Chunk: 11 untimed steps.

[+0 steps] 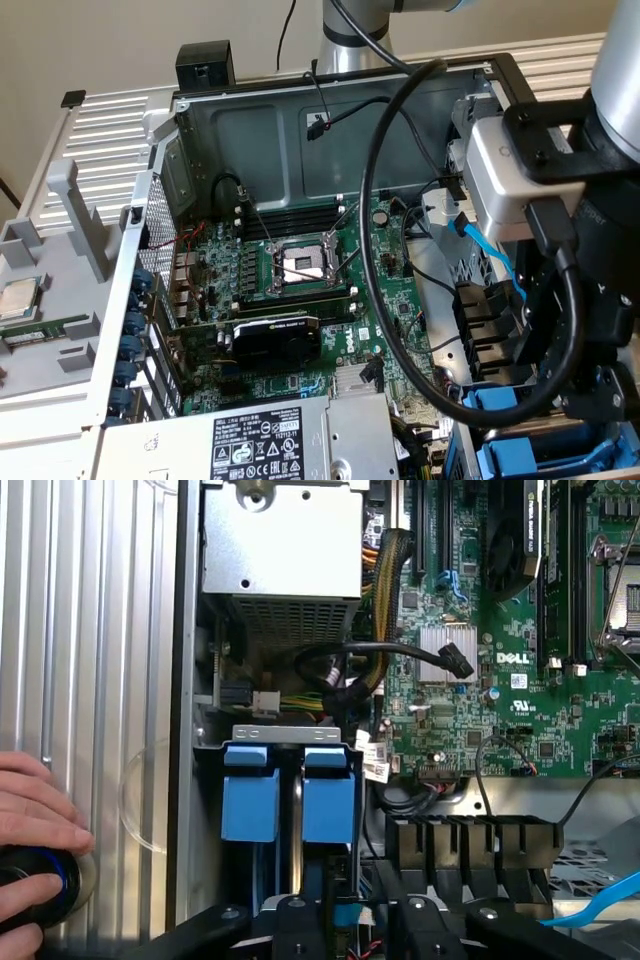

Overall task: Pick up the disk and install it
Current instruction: 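Insert the second disk wire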

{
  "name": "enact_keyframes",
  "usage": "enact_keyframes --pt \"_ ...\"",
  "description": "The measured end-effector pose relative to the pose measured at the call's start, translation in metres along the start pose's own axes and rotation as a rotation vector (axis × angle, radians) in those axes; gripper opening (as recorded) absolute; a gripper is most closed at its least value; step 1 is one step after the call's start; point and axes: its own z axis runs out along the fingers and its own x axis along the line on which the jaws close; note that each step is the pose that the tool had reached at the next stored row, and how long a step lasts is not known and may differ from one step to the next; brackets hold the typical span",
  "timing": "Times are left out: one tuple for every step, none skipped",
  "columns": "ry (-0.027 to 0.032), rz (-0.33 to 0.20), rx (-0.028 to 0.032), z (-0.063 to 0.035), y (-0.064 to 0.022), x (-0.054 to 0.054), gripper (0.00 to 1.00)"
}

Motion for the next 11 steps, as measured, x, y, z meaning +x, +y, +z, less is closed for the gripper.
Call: enact_keyframes --pt "0.0003 0.0 0.0 0.0 0.0 -0.0002 0.37" --pt "0.0007 0.0 0.0001 0.0001 0.0 -0.0004 0.37" --pt "0.0012 0.0 0.0 0.0 0.0 -0.0004 0.37" --pt "0.0017 0.0 0.0 -0.0001 0.0 -0.0004 0.37" --pt "0.002 0.0 0.0 -0.0001 0.0 -0.0004 0.37" --pt "0.0022 0.0 0.0 -0.0001 0.0 -0.0005 0.37" --pt "0.0026 0.0 0.0004 -0.0005 0.0 -0.0005 0.37" --pt "0.0031 0.0 0.0009 -0.0017 0.0002 -0.0007 0.37" --pt "0.0031 0.0 0.0016 -0.004 0.0002 -0.0008 0.37" --pt "0.0035 0.0 0.0022 -0.0064 0.0003 -0.0009 0.37" --pt "0.0042 0.0 0.0026 -0.0085 0.0004 -0.001 0.37"
